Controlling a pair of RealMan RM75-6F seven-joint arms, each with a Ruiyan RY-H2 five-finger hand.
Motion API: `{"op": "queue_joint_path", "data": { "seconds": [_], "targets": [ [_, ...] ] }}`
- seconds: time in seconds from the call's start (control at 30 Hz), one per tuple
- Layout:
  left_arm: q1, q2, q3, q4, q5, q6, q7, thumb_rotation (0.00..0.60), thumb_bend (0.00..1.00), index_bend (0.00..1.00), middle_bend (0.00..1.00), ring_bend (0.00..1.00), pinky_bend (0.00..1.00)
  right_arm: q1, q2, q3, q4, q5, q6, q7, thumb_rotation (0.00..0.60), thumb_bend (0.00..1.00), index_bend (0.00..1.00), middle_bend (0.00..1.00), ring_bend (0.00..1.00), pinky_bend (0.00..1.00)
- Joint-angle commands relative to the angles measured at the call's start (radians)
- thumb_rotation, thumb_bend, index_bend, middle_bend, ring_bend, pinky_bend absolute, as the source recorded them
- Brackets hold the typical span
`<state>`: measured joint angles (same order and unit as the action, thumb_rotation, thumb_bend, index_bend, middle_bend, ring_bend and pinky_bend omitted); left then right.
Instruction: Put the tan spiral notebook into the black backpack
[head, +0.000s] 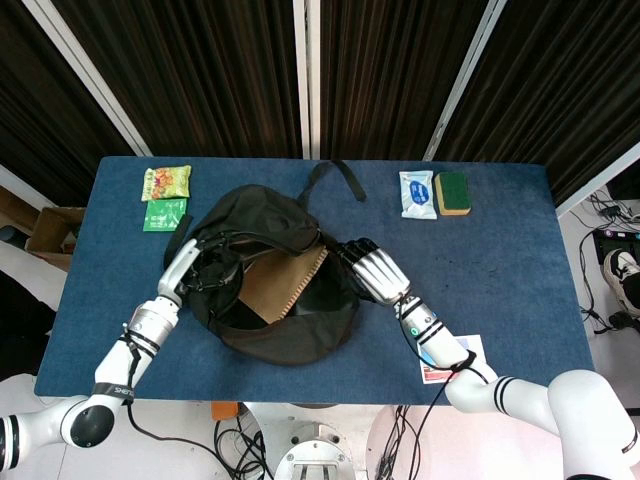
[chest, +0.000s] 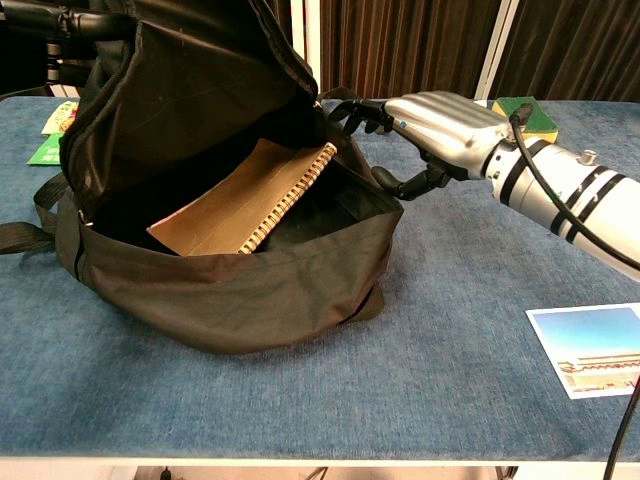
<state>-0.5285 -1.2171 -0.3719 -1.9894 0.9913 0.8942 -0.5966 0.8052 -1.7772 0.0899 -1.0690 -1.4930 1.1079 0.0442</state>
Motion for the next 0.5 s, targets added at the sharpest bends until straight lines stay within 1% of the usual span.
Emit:
{"op": "queue_joint_path", "data": {
  "seconds": [0.03,0.23,0.5],
  "targets": [
    [-0.001,-0.001,0.0,0.001,0.0,-0.001,-0.001,0.6,0.49,0.66,0.23,0.16,0.41,0.011,-0.021,0.012,0.024,0.004,-0.019,0.02,0.6,0.54,0.14,0.23,0.19,0.28],
    [-0.003,-0.003,0.005,0.002,0.003,-0.011,-0.004,0.6,0.49,0.66,0.23,0.16,0.41,0.041,-0.06,0.024,0.058,0.005,-0.069,0.025,0.6,0.57,0.14,0.23,0.19,0.28],
    [-0.003,-0.008,0.009,0.0,0.008,-0.016,-0.01,0.6,0.49,0.66,0.23,0.16,0.41,0.084,-0.115,0.032,0.073,0.005,-0.136,-0.008,0.6,0.59,0.13,0.23,0.19,0.28]
  ]
}}
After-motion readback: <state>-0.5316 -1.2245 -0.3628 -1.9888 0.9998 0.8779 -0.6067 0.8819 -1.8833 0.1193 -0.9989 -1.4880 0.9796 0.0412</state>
